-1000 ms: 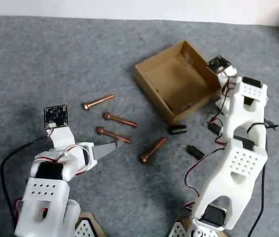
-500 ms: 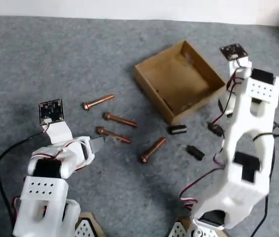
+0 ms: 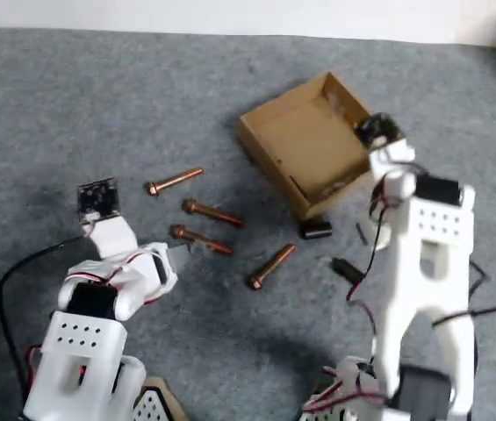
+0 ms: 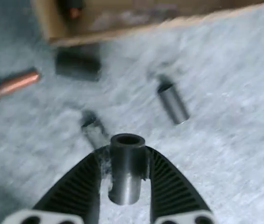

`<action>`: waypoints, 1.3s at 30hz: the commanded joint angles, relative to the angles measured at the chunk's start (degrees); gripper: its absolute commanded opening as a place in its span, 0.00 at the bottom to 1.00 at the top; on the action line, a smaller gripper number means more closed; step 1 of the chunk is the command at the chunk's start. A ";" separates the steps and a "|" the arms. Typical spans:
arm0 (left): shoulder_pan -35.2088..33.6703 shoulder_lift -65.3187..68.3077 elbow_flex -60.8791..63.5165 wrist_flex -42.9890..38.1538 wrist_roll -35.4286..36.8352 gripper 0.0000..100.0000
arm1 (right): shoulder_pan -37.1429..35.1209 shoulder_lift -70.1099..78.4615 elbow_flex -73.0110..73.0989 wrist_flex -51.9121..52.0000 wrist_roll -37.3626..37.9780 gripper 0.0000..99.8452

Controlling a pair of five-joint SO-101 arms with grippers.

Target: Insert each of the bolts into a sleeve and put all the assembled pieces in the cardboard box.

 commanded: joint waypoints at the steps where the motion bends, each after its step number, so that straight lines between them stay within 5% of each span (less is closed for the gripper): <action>1: -2.68 -0.48 -1.98 -0.70 4.84 0.18 | -1.36 -8.75 6.55 -3.82 -0.88 0.01; 4: -2.24 -0.40 -2.77 -0.70 12.48 0.13 | -1.89 -13.67 13.14 -8.13 -2.20 0.01; 23: 11.21 4.35 -6.11 3.78 47.47 0.16 | -13.41 -43.38 41.80 -24.31 -29.45 0.01; 29: 11.47 24.22 -12.79 -0.18 51.87 0.16 | -13.58 -50.77 53.49 -35.30 -29.89 0.01; 39: 11.03 39.87 -25.80 -0.35 53.45 0.16 | -13.58 -61.23 61.23 -35.03 -26.64 0.01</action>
